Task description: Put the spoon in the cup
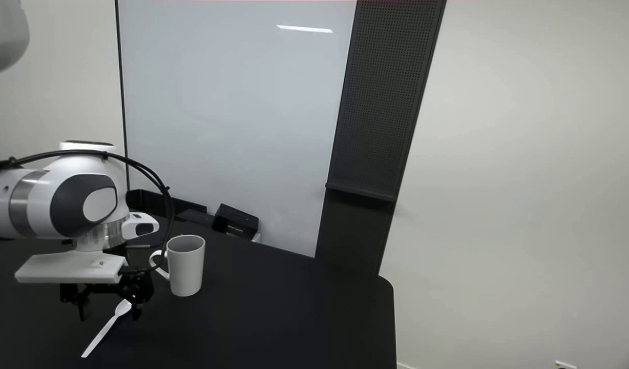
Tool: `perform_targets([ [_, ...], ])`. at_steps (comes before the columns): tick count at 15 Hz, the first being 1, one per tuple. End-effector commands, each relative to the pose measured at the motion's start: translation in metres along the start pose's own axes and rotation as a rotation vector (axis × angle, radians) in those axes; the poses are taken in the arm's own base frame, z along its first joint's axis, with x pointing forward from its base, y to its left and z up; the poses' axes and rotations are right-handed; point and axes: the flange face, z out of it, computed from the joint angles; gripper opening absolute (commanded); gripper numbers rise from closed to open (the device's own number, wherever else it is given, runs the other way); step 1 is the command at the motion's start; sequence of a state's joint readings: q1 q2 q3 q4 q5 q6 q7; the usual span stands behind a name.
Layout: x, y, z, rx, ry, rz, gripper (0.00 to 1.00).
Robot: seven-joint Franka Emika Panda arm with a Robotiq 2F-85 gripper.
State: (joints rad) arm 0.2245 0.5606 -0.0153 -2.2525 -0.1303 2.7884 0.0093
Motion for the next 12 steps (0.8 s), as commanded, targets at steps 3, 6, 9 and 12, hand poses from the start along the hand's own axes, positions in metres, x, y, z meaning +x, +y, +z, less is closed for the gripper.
perform_targets([
  [3, 0.013, -0.011, 0.012, -0.040, 0.008, 0.003, 1.00],
  [6, 0.015, -0.014, 0.018, -0.040, 0.005, -0.002, 1.00],
  [9, 0.016, -0.015, 0.021, -0.036, 0.007, -0.004, 1.00],
  [12, 0.017, -0.015, 0.022, -0.049, 0.021, 0.006, 0.68],
])
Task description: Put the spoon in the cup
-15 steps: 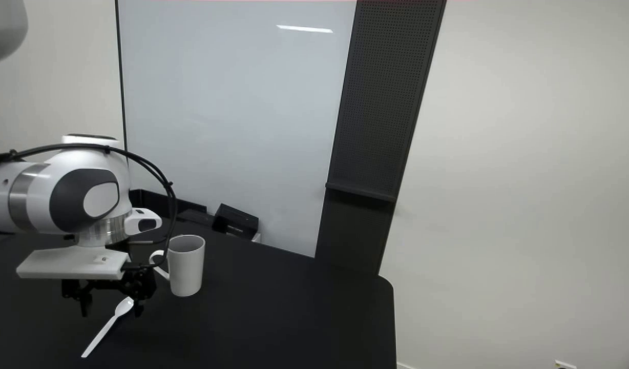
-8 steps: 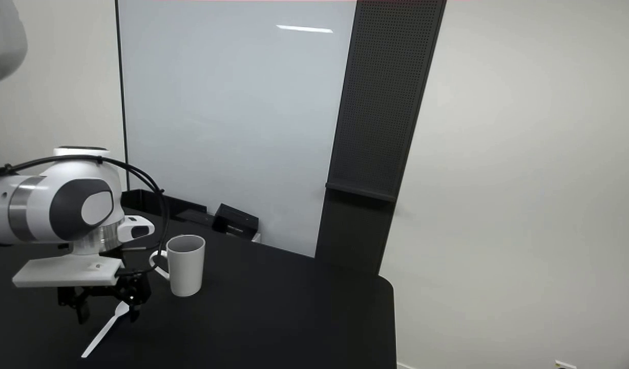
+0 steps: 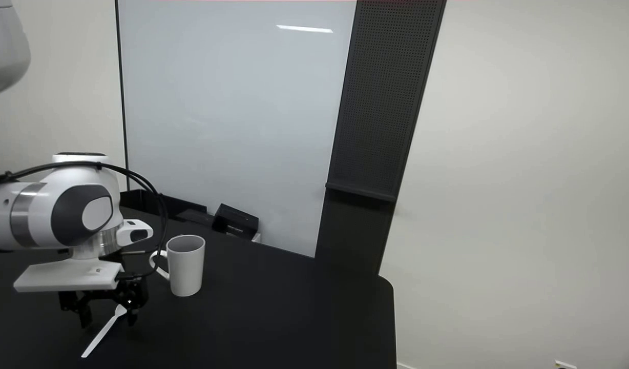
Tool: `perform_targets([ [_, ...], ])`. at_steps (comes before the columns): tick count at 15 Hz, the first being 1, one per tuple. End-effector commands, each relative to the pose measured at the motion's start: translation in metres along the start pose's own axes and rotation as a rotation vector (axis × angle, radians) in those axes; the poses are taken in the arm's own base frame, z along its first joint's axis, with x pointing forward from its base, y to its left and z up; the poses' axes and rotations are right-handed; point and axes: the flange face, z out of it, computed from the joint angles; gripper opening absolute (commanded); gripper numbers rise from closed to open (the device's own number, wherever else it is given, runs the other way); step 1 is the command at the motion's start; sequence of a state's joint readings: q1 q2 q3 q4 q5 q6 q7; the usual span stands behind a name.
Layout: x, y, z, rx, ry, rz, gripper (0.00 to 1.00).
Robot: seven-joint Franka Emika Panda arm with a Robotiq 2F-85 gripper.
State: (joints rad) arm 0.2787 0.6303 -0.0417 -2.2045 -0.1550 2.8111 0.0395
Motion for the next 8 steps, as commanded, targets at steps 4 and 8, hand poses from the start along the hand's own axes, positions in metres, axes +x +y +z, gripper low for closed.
perform_targets([
  [4, 0.0087, -0.0005, 0.0008, -0.029, 0.025, 0.037, 0.39],
  [8, 0.0093, -0.0033, -0.0022, -0.035, 0.030, 0.040, 0.11],
])
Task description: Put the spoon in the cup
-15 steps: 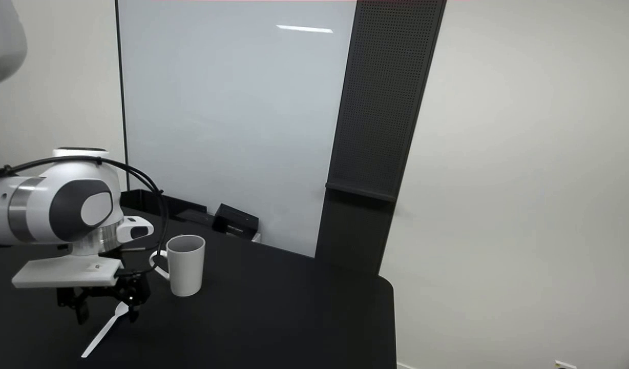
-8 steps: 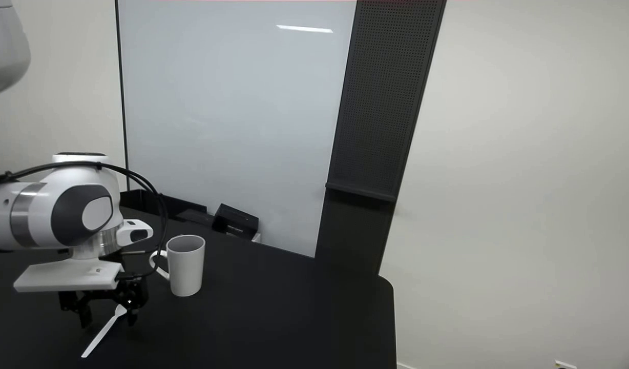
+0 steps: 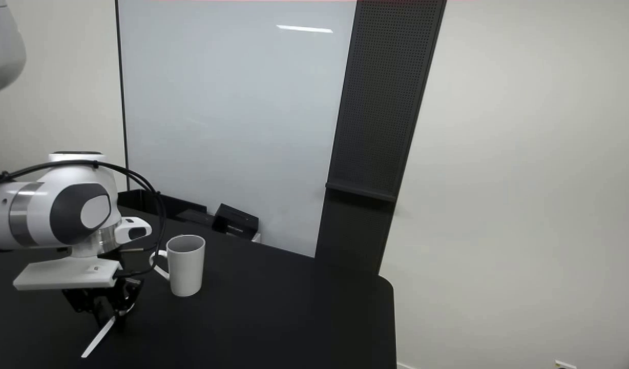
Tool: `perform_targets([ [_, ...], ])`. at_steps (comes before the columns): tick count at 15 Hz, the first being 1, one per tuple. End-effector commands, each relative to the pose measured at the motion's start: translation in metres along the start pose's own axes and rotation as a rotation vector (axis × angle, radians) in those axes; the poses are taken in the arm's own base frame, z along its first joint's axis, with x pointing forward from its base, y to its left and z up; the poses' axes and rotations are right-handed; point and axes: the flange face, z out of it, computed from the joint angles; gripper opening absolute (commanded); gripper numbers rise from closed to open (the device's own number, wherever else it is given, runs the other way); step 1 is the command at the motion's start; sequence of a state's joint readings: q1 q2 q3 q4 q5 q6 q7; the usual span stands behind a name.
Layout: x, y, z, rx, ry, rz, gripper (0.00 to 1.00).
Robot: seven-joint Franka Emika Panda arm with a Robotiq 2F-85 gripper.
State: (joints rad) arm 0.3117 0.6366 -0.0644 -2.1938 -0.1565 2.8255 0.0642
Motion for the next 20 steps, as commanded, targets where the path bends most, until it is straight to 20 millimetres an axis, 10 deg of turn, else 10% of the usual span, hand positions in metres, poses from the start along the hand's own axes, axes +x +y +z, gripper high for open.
perform_targets([
  [1, 0.004, 0.001, -0.001, -0.022, 0.011, 0.033, 0.05],
  [8, 0.010, 0.005, -0.023, -0.029, 0.038, 0.019, 0.04],
  [20, 0.036, 0.021, -0.121, -0.127, 0.207, -0.025, 0.04],
])
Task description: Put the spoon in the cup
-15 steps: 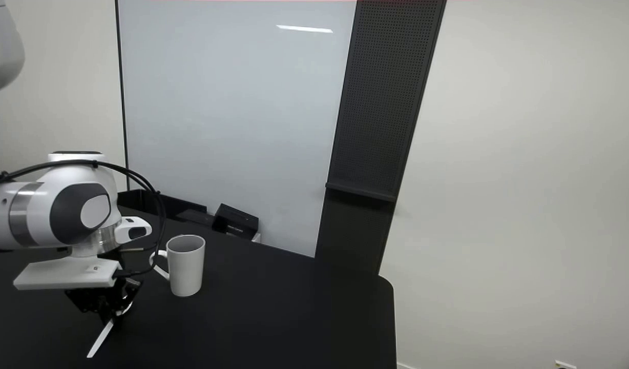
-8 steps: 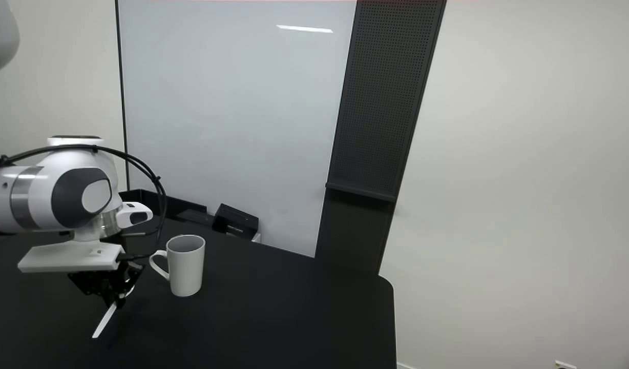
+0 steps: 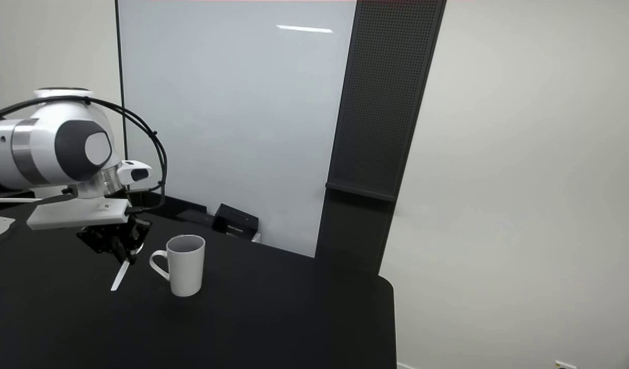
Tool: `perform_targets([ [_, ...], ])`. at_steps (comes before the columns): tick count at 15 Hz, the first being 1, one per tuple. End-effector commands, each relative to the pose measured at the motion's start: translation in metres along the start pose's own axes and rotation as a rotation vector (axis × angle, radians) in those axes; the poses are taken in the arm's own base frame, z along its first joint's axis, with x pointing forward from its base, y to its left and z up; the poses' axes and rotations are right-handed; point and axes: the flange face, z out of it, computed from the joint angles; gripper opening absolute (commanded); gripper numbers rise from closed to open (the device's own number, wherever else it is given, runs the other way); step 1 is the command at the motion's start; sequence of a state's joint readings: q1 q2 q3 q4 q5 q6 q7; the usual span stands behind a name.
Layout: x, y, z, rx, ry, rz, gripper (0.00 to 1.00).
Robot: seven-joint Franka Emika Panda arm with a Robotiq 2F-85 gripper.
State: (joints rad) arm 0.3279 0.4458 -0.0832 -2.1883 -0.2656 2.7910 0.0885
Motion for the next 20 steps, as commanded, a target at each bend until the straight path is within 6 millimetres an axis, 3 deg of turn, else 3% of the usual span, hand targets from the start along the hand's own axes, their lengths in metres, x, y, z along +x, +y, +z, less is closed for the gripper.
perform_targets([
  [1, 0.006, 0.022, -0.019, -0.094, 0.055, 0.029, 0.04],
  [9, 0.018, 0.045, -0.047, -0.159, 0.112, 0.071, 0.04],
  [14, 0.028, 0.062, -0.064, -0.169, 0.258, 0.188, 0.04],
  [20, 0.031, 0.094, -0.061, -0.167, 0.430, 0.402, 0.04],
])
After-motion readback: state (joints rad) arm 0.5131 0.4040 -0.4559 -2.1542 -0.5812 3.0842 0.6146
